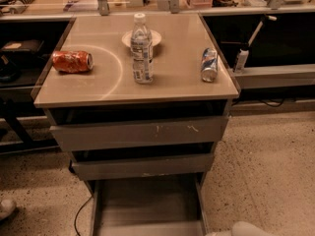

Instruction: Close bottom drawer

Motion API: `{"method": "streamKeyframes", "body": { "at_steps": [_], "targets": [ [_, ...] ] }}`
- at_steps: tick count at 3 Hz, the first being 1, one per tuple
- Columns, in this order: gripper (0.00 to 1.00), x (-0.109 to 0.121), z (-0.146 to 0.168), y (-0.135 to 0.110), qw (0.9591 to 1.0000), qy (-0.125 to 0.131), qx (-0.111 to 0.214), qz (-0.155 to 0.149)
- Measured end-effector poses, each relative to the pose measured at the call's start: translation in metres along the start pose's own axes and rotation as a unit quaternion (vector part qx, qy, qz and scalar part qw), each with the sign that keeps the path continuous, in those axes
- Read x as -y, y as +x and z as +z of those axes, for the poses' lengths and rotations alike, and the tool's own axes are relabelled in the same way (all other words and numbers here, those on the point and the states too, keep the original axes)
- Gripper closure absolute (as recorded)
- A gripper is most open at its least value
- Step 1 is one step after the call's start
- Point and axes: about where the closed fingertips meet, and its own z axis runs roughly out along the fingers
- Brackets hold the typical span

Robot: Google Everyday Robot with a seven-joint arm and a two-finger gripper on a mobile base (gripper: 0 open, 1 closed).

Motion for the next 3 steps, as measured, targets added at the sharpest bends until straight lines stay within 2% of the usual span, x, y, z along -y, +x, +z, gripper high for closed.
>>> {"method": "streamKeyframes", "body": {
  "at_steps": [3],
  "targets": [
    [1.00, -0.0020, 0.0037, -0.0107, 0.9999, -0.007, 0.014, 0.002]
  ]
}}
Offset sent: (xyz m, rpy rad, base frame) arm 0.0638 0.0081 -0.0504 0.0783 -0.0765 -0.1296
